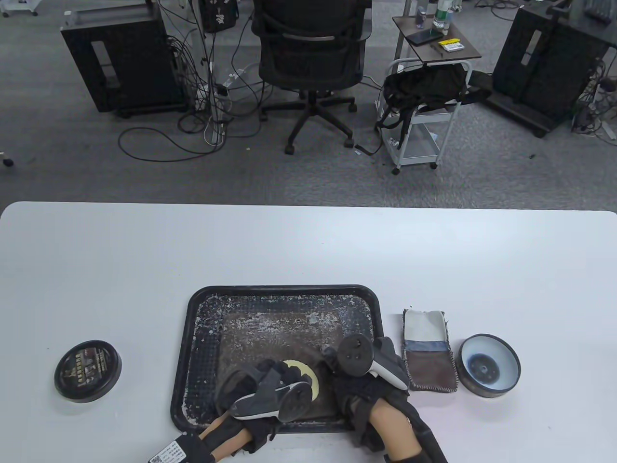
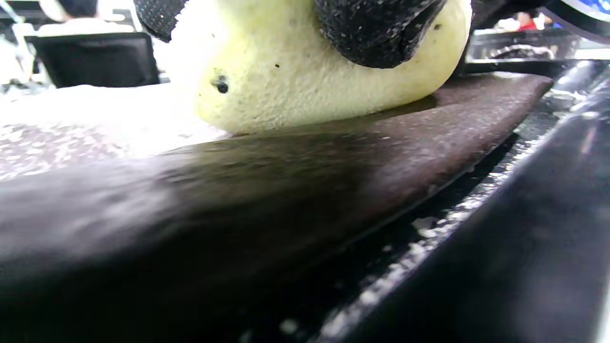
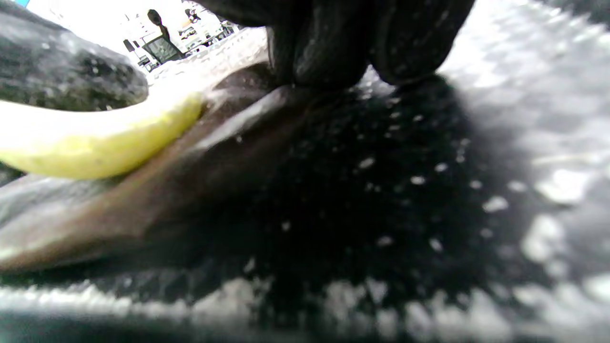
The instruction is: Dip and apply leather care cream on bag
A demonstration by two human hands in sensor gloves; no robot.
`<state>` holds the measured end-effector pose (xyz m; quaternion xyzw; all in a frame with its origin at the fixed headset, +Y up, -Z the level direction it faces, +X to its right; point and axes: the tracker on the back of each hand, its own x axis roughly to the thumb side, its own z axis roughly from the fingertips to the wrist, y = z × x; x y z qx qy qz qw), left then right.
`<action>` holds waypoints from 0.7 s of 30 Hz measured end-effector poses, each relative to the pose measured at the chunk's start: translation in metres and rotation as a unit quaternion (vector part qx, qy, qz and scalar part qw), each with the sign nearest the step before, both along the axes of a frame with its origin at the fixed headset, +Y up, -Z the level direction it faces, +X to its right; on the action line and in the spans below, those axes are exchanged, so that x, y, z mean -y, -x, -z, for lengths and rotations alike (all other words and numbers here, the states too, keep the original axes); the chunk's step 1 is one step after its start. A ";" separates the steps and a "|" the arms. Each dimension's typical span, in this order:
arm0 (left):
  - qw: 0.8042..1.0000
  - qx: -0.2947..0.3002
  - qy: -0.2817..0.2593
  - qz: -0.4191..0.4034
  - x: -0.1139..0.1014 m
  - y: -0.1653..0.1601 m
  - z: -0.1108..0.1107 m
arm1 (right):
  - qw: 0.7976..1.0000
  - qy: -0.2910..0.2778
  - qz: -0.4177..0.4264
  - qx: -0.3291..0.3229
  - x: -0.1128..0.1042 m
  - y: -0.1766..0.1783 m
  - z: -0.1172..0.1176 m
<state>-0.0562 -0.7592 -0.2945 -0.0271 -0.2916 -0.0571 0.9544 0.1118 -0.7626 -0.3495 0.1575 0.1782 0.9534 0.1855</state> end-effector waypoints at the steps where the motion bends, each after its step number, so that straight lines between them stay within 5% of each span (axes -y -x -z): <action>1: 1.000 0.002 0.000 0.001 0.000 -0.003 0.001 | 1.000 0.002 0.006 0.002 0.000 -0.001 0.002; 18: 0.990 0.117 0.062 -0.046 -0.002 -0.052 0.007 | 0.998 0.033 0.054 0.025 0.005 -0.014 0.016; 21: 0.992 0.121 0.023 -0.018 -0.003 -0.056 -0.001 | 0.998 0.025 0.049 0.024 0.005 -0.013 0.015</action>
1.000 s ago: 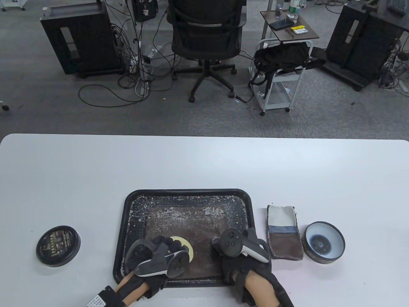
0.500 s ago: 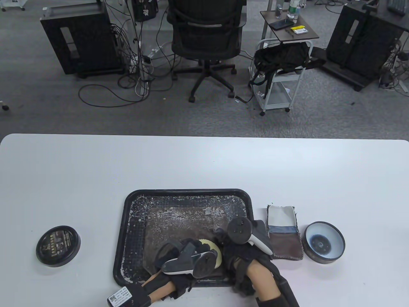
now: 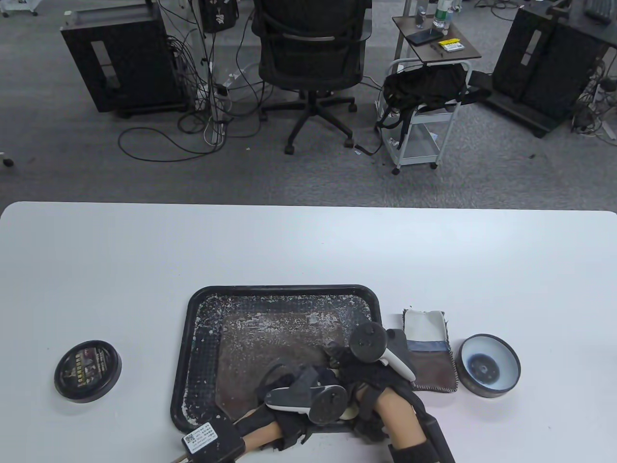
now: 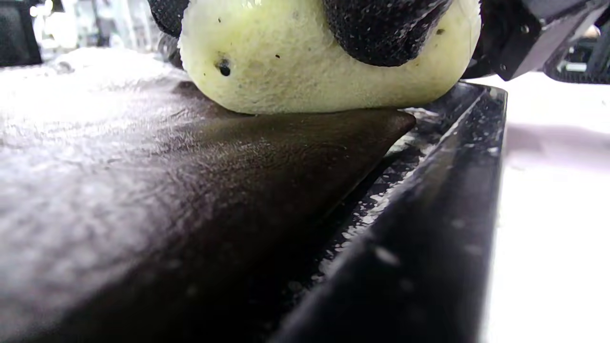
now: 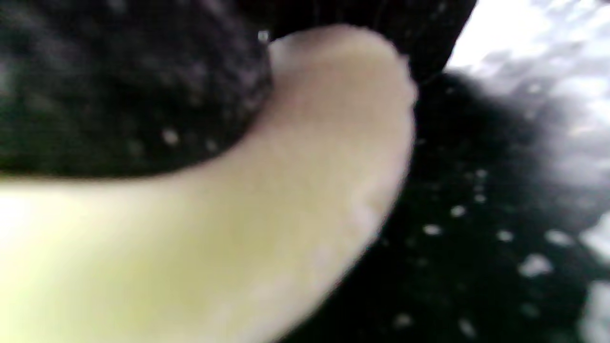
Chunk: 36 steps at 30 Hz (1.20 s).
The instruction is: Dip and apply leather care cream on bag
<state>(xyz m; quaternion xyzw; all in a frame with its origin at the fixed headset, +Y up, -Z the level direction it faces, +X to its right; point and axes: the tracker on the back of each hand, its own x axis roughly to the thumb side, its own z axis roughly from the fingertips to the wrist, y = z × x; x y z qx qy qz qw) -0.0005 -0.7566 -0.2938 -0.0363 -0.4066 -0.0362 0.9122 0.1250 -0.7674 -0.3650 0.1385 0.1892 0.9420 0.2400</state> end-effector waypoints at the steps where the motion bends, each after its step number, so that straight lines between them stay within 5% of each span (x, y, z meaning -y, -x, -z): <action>1: 1.000 0.003 -0.004 0.004 0.000 0.000 -0.002 | 1.000 -0.001 -0.001 0.000 0.000 0.000 0.000; 11: 0.999 0.028 -0.022 0.000 0.000 0.018 -0.013 | 1.000 -0.006 -0.009 -0.003 0.000 0.002 -0.001; 36: 0.997 -0.046 0.042 0.038 0.001 0.106 -0.022 | 1.000 -0.002 -0.013 -0.008 0.001 0.007 -0.002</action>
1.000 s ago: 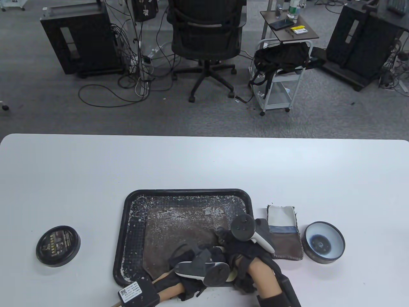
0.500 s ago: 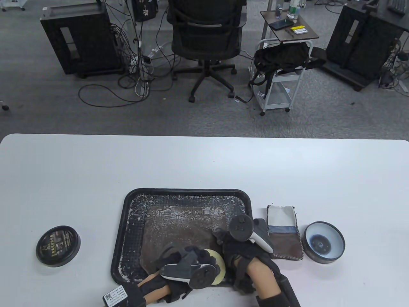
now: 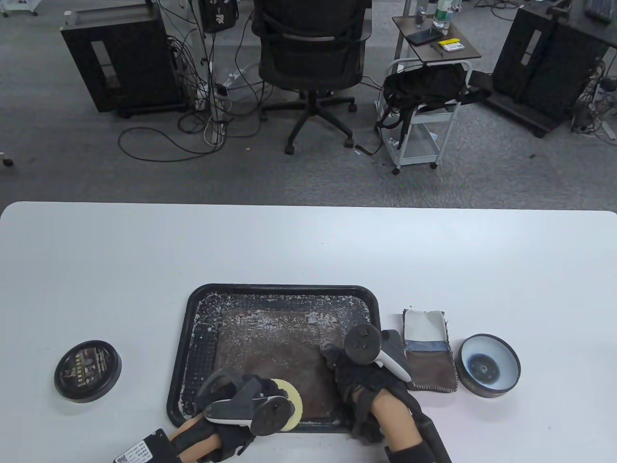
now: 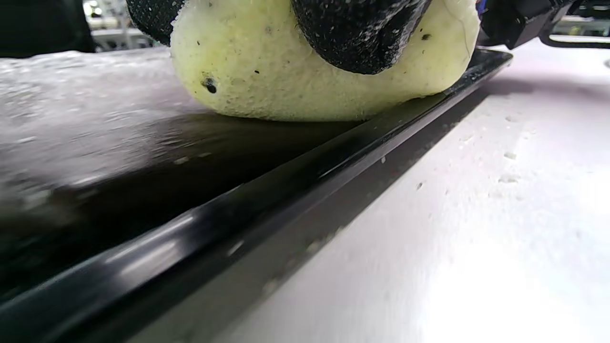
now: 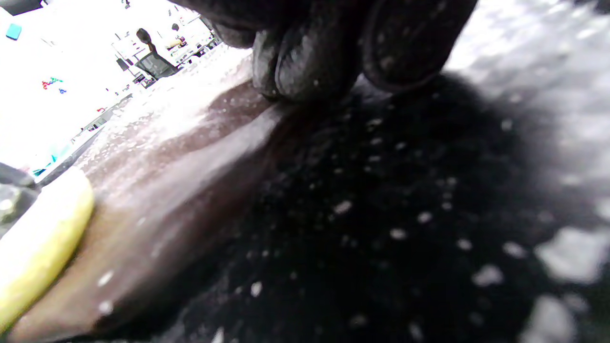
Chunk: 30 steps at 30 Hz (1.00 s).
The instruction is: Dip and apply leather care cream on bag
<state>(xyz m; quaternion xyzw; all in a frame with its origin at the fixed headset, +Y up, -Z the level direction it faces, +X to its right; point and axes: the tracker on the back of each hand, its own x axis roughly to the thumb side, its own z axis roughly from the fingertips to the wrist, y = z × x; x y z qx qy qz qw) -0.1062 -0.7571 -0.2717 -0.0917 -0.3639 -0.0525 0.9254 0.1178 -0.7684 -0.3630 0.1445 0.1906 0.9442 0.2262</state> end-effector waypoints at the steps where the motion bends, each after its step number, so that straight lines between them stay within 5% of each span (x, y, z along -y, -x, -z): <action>1: 1.000 -0.002 0.000 0.002 0.000 0.004 0.000 | 1.000 0.000 0.000 0.000 0.000 0.000 0.000; 9: 1.000 -0.024 0.012 -0.010 0.000 0.049 -0.002 | 1.000 -0.003 -0.003 -0.007 0.000 0.000 0.000; 30: 0.991 -0.097 0.086 0.036 -0.008 0.092 0.011 | 0.999 -0.006 0.031 -0.014 0.002 -0.008 -0.007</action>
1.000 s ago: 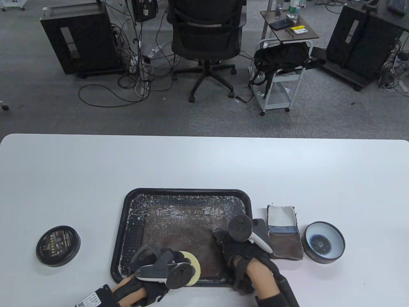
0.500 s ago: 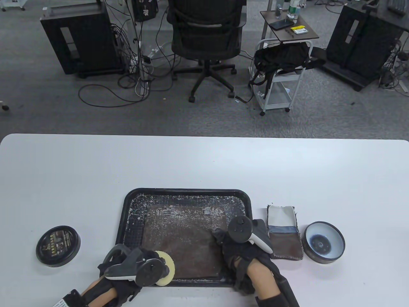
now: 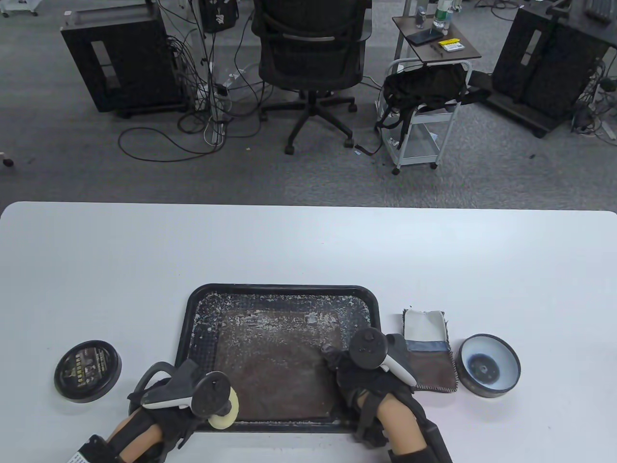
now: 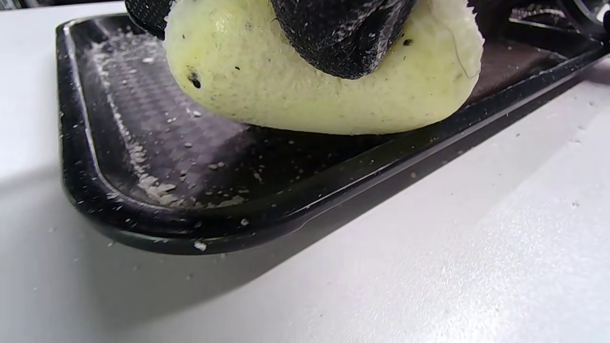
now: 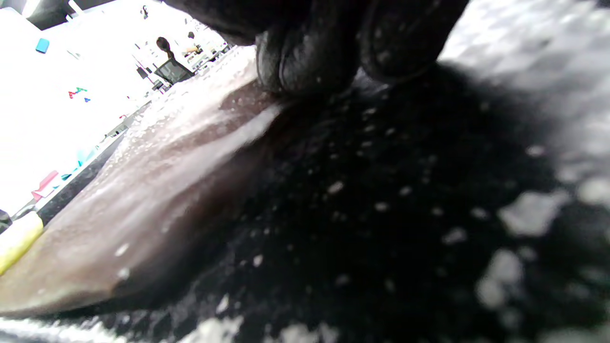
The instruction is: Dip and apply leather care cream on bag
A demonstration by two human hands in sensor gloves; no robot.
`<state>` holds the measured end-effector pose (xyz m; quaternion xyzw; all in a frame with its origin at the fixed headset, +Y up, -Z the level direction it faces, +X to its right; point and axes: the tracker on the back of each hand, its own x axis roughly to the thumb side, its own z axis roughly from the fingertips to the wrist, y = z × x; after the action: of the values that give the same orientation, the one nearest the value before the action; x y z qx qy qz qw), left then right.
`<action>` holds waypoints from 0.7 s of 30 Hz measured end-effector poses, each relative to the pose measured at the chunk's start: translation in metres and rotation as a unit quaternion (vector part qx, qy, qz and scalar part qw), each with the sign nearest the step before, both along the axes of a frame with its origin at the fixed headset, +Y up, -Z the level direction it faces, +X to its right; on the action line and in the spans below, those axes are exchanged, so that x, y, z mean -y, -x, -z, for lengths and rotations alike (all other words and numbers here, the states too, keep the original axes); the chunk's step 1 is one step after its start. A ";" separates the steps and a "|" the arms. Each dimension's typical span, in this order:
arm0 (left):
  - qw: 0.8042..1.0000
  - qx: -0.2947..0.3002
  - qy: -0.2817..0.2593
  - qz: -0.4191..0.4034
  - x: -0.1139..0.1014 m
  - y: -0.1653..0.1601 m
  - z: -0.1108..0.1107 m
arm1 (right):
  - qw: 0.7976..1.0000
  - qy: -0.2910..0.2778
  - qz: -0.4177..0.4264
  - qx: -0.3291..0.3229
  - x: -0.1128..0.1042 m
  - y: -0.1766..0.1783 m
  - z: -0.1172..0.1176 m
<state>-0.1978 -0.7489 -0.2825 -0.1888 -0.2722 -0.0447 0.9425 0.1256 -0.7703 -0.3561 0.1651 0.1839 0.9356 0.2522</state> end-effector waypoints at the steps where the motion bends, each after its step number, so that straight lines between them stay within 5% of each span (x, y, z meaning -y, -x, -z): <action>1: 1.000 0.000 0.000 0.001 0.000 0.000 0.000 | 1.000 -0.002 0.004 0.001 0.000 0.000 -0.001; 12: 0.998 -0.032 0.049 -0.005 -0.002 0.016 0.006 | 0.996 -0.078 -0.031 -0.035 -0.017 0.007 -0.023; 21: 0.996 -0.045 0.069 -0.045 -0.007 0.027 0.010 | 0.988 -0.119 -0.099 0.021 -0.030 -0.011 -0.026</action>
<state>-0.2253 -0.7420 -0.2929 -0.2426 -0.2398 0.0256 0.9397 0.1362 -0.7401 -0.3300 0.1551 0.0811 0.9745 0.1407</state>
